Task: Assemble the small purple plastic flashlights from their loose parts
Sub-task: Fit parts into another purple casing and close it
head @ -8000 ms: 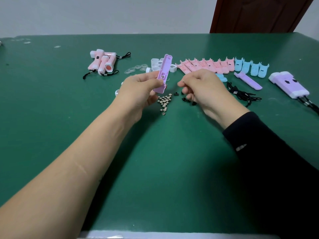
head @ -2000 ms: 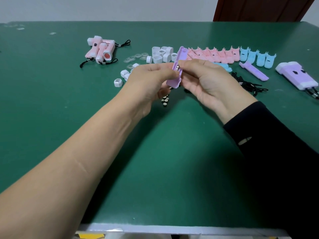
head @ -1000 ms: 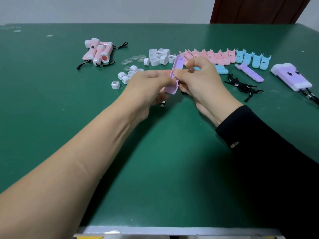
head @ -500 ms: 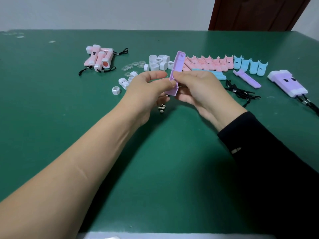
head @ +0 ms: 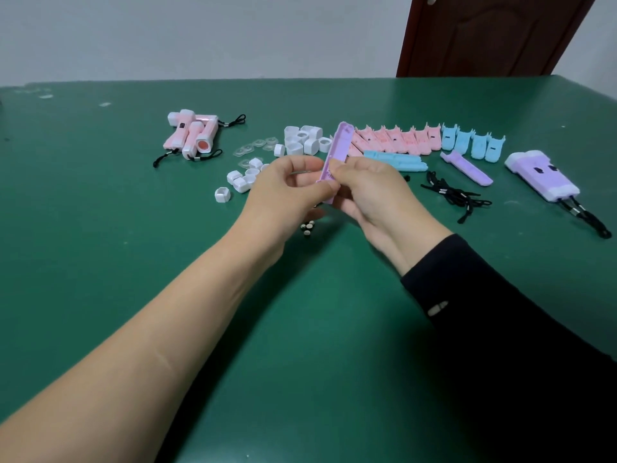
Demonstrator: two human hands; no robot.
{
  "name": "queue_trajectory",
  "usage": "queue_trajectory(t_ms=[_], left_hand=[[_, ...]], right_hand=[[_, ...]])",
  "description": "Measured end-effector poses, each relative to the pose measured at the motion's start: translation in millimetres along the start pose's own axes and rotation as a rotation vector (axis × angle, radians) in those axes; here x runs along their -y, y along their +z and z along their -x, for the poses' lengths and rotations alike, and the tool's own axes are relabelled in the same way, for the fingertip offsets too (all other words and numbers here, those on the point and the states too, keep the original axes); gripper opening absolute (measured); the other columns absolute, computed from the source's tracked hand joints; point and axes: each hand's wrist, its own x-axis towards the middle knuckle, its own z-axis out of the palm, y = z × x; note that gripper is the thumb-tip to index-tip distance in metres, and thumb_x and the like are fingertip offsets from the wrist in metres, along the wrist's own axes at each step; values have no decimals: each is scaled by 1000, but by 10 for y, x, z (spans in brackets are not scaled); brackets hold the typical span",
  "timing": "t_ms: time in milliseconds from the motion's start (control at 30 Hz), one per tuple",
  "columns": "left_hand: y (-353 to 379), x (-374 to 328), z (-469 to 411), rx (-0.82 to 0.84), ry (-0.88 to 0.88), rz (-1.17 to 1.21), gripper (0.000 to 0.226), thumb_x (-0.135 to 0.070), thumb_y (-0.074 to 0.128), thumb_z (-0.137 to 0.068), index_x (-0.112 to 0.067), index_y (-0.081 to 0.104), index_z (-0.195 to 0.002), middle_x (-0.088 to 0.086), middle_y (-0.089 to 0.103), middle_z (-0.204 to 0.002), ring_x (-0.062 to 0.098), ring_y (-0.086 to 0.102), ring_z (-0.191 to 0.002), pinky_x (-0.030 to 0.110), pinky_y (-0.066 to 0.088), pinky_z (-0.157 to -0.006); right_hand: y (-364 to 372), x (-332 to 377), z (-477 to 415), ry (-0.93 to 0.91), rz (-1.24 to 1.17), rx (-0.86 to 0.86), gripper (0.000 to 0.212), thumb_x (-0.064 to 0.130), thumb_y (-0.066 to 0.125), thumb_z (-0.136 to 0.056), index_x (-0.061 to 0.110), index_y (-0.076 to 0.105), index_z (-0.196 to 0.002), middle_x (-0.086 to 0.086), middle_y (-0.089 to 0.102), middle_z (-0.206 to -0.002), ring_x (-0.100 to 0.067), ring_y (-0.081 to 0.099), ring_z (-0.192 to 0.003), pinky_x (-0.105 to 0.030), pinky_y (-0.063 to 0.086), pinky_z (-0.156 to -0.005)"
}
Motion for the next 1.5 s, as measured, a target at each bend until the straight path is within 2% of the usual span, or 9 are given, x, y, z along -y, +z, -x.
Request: queue_trajectory(t_ms=[200,267,400,600,733,867,1033,1233,1500], left_hand=[[-54,5,-6,-14,26,-17,22,-7,67,-90,-9,62,-111,-3,72,-82,11,66,-74,20,52,-63],[-122,-35,-26,-31,16,36,19,-10,67,-90,-12,65,-109,-2,73,-89,9,68,-80,19,52,-63],[-386,-167,-114,-100,-3,128,16,-9,61,-93,-18,68,-105,-3,71,-94,7,65,-80,19,52,-63],[-677,-260,-184,-141,-56,129,17,-7,49,-98,-16,60,-90,-3,71,-80,4,56,-58,15,41,-49],[-772,-227,-201,-151,-58,-164,25,-14,48,-100,-20,71,-91,-9,66,-70,8,47,-60,23,37,-61],[-813,-142,-224,-137,-28,-528,16,-30,60,-95,-26,74,-88,-19,67,-65,1,54,-61,22,38,-59],[-733,33,-264,-102,-37,-625,19,-31,66,-91,-18,71,-78,-18,67,-63,-6,54,-56,22,37,-59],[-699,107,-291,-143,8,-874,19,-28,62,-93,-28,66,-74,-9,68,-79,13,58,-73,19,39,-60],[-662,121,-314,-279,89,-917,10,-30,57,-96,-26,66,-98,-12,62,-84,11,56,-80,24,36,-66]], right_hand=[[66,-51,64,-15,-94,27,21,10,53,-97,8,66,-81,-7,71,-82,-15,63,-76,-28,56,-78],[31,-36,52,0,-18,125,14,17,58,-95,9,69,-98,-2,72,-100,-10,64,-92,-29,52,-87],[-211,108,-59,-6,101,67,52,24,63,-93,7,45,-138,1,59,-123,-7,61,-104,-25,52,-87],[-895,220,-297,-265,502,-469,29,10,47,-94,17,62,-118,3,64,-116,-2,57,-76,-12,46,-65],[-1273,177,-383,-278,849,-667,35,5,39,-93,11,61,-120,-7,62,-124,-26,51,-117,-31,44,-91],[-1422,91,-442,-102,1110,-680,32,12,47,-93,12,60,-122,-14,59,-125,-34,38,-125,-42,42,-92],[-1452,63,-489,-64,1174,-707,26,17,54,-94,11,63,-118,-14,58,-124,-34,44,-122,-43,46,-93],[-1468,39,-481,-36,1200,-743,21,15,49,-96,5,66,-103,-16,64,-110,-36,47,-117,-42,47,-88],[-1358,130,-371,-362,959,-799,14,17,54,-93,13,64,-102,-6,63,-113,-23,57,-97,-33,45,-82]])
